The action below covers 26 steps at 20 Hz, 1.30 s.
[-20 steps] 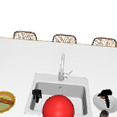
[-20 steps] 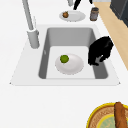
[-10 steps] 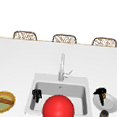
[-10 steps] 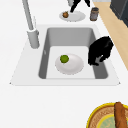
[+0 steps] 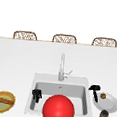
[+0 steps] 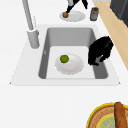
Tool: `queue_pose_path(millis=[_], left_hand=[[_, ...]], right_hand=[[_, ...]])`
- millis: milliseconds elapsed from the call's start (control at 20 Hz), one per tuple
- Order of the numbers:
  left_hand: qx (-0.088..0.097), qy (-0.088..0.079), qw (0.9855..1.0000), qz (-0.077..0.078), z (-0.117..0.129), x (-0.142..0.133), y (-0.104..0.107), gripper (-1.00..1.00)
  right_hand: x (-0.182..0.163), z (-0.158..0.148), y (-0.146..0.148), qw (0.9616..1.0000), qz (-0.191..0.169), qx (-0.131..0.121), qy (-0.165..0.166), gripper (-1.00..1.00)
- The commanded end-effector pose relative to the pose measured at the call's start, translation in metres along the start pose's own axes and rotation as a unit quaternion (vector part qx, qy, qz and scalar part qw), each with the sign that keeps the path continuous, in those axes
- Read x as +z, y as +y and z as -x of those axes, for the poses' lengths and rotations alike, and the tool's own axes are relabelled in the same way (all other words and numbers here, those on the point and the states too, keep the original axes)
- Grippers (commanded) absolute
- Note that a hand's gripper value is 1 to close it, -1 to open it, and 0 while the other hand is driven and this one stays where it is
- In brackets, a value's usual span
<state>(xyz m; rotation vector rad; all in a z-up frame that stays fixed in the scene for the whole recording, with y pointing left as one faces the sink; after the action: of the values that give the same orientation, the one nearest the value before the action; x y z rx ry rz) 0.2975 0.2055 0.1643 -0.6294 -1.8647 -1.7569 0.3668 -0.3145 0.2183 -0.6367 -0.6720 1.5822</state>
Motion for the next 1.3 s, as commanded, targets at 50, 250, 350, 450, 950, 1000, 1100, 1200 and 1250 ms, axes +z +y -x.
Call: queue_pose_path(millis=[50, 250, 350, 450, 950, 1000, 1100, 1200, 1250], left_hand=[[0.0, 0.0, 1.0, 0.0, 0.0, 0.0, 0.0, 0.0], [0.0, 0.0, 1.0, 0.0, 0.0, 0.0, 0.0, 0.0], [0.0, 0.0, 1.0, 0.0, 0.0, 0.0, 0.0, 0.0], [0.0, 0.0, 1.0, 0.0, 0.0, 0.0, 0.0, 0.0], [0.0, 0.0, 1.0, 0.0, 0.0, 0.0, 0.0, 0.0], [0.0, 0.0, 1.0, 0.0, 0.0, 0.0, 0.0, 0.0], [0.0, 0.0, 1.0, 0.0, 0.0, 0.0, 0.0, 0.0], [0.0, 0.0, 1.0, 0.0, 0.0, 0.0, 0.0, 0.0], [0.0, 0.0, 1.0, 0.0, 0.0, 0.0, 0.0, 0.0]], right_hand=[[-0.007, -0.026, -0.018, 0.9983, 0.058, 0.001, 0.001, -1.0], [-0.014, -0.048, -0.033, 0.9956, 0.093, 0.009, 0.005, -1.0], [-0.017, -0.057, -0.041, 0.9934, 0.115, 0.01, 0.005, -1.0], [-0.024, -0.065, -0.049, 0.9914, 0.131, 0.007, 0.003, -1.0], [-0.06, -0.103, -0.091, 0.9788, 0.205, 0.005, -0.004, -1.0], [-0.065, -0.107, -0.096, 0.9777, 0.21, 0.009, -0.002, -1.0], [-0.078, -0.114, -0.106, 0.9765, 0.215, 0.019, 0.001, -1.0], [-0.09, -0.122, -0.116, 0.9763, 0.215, 0.02, 0.003, -1.0], [-0.093, -0.125, -0.121, 0.9746, 0.223, 0.019, 0.005, -1.0]])
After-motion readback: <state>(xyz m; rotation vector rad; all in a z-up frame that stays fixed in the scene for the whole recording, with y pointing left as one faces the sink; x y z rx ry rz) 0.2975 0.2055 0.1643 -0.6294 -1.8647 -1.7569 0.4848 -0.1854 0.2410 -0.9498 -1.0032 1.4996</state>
